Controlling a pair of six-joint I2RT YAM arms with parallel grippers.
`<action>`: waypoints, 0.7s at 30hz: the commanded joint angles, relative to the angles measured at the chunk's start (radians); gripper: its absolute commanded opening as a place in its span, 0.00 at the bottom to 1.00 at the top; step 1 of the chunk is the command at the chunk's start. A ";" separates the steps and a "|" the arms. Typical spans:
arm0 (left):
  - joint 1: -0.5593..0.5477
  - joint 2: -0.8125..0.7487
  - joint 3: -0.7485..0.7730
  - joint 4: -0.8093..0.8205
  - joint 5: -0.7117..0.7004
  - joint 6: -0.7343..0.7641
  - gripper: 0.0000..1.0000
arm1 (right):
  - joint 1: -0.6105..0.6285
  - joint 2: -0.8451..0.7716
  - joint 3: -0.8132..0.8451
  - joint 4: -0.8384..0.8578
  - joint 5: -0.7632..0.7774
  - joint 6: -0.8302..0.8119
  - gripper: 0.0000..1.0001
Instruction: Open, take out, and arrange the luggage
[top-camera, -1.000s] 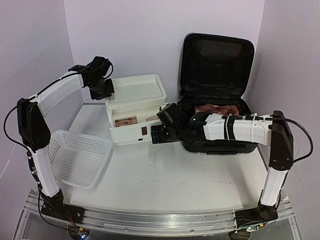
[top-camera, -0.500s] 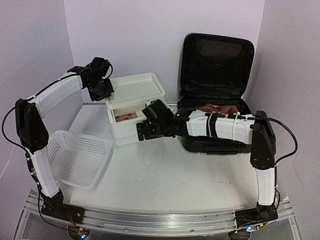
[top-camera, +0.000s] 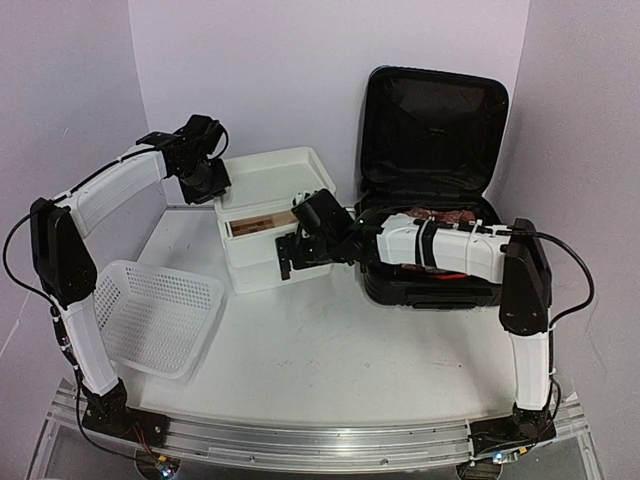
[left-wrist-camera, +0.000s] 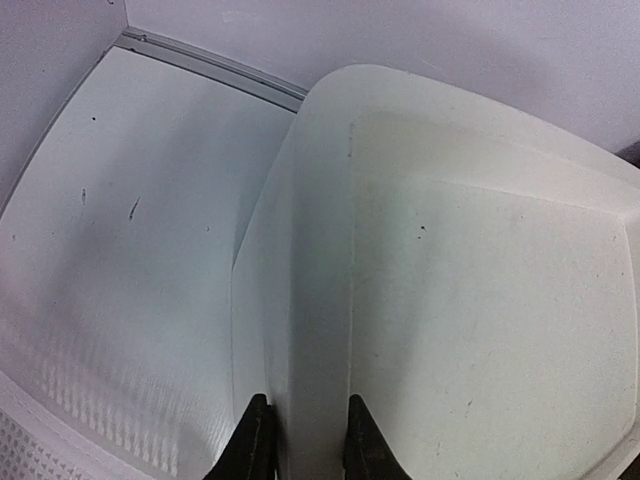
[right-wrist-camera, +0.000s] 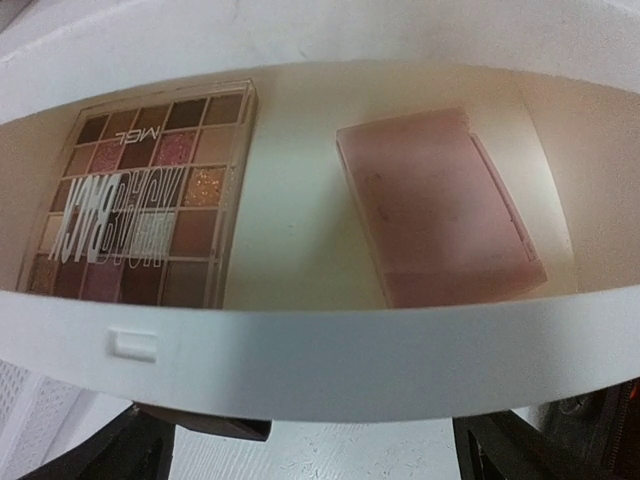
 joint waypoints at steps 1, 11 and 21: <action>-0.072 -0.057 -0.027 -0.055 0.342 -0.076 0.00 | -0.019 0.050 0.141 0.100 0.013 -0.045 0.98; -0.075 -0.061 -0.055 -0.054 0.364 -0.060 0.00 | -0.047 0.215 0.363 0.148 0.060 -0.087 0.97; -0.074 -0.062 -0.042 -0.053 0.294 -0.043 0.00 | -0.058 0.042 0.081 0.163 -0.220 -0.098 0.92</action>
